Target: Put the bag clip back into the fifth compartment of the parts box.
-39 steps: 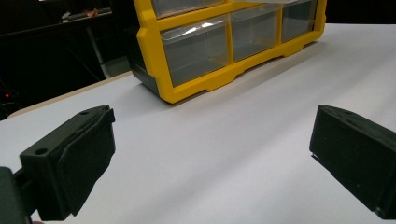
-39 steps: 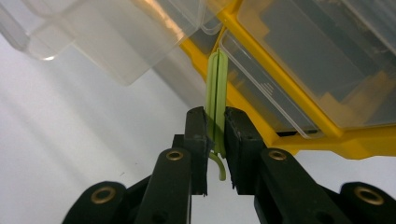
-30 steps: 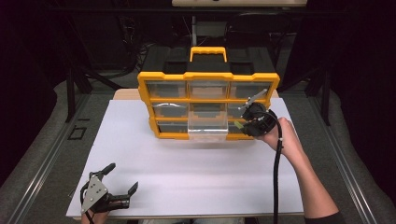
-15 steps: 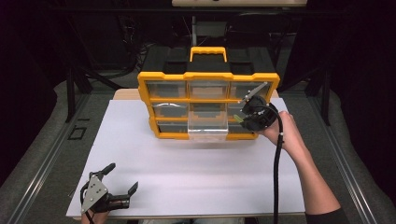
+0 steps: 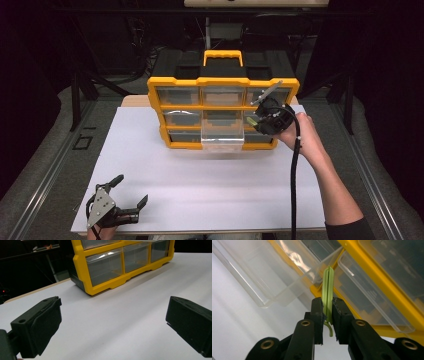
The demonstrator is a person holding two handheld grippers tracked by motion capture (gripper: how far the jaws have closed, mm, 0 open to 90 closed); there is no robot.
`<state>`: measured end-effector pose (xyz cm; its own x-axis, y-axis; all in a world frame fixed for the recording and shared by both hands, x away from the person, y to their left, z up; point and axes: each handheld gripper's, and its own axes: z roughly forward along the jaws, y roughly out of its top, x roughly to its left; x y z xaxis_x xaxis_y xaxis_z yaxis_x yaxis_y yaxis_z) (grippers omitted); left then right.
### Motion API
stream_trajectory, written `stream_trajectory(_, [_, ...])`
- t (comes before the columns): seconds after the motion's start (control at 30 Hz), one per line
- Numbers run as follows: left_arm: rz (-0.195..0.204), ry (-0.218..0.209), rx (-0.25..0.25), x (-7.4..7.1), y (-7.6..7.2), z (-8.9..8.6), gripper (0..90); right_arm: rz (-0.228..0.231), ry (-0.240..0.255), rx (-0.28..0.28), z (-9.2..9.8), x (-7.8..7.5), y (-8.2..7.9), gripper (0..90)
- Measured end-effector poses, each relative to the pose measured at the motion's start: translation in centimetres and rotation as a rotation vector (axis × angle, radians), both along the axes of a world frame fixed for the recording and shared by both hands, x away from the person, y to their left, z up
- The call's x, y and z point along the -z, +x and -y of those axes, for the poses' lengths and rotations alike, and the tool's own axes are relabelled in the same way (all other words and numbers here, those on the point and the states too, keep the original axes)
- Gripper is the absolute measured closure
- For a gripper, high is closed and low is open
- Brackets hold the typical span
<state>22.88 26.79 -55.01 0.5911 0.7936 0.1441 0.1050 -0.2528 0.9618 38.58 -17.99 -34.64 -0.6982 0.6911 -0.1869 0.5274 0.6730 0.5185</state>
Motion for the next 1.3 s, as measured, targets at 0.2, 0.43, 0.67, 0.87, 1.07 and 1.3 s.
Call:
stream_trajectory(0.2, [0.0, 0.001, 0.001, 0.0, 0.0, 0.0, 0.4, 0.017, 0.0, -0.015, -0.8, -0.9, 0.0, 79.6])
stream_trajectory(0.43, [0.001, 0.003, 0.001, 0.0, 0.0, 0.0, 0.4, 0.029, 0.007, -0.053, -2.4, -1.7, 0.2, 79.5])
stream_trajectory(0.67, [0.001, 0.002, 0.0, 0.0, 0.0, 0.0, 0.4, 0.032, 0.02, -0.087, -3.9, -1.8, 0.3, 79.6])
stream_trajectory(0.87, [0.001, 0.001, 0.0, 0.0, 0.0, -0.1, 0.4, 0.026, 0.021, -0.112, -5.0, -1.6, 0.4, 79.5])
stream_trajectory(1.07, [0.0, 0.0, 0.001, 0.0, 0.0, -0.1, 0.4, 0.011, 0.036, -0.13, -5.8, -1.0, 0.5, 79.5])
stream_trajectory(1.3, [0.0, 0.001, 0.0, 0.0, 0.0, -0.1, 0.4, -0.013, 0.032, -0.143, -6.5, -0.3, 0.7, 79.4])
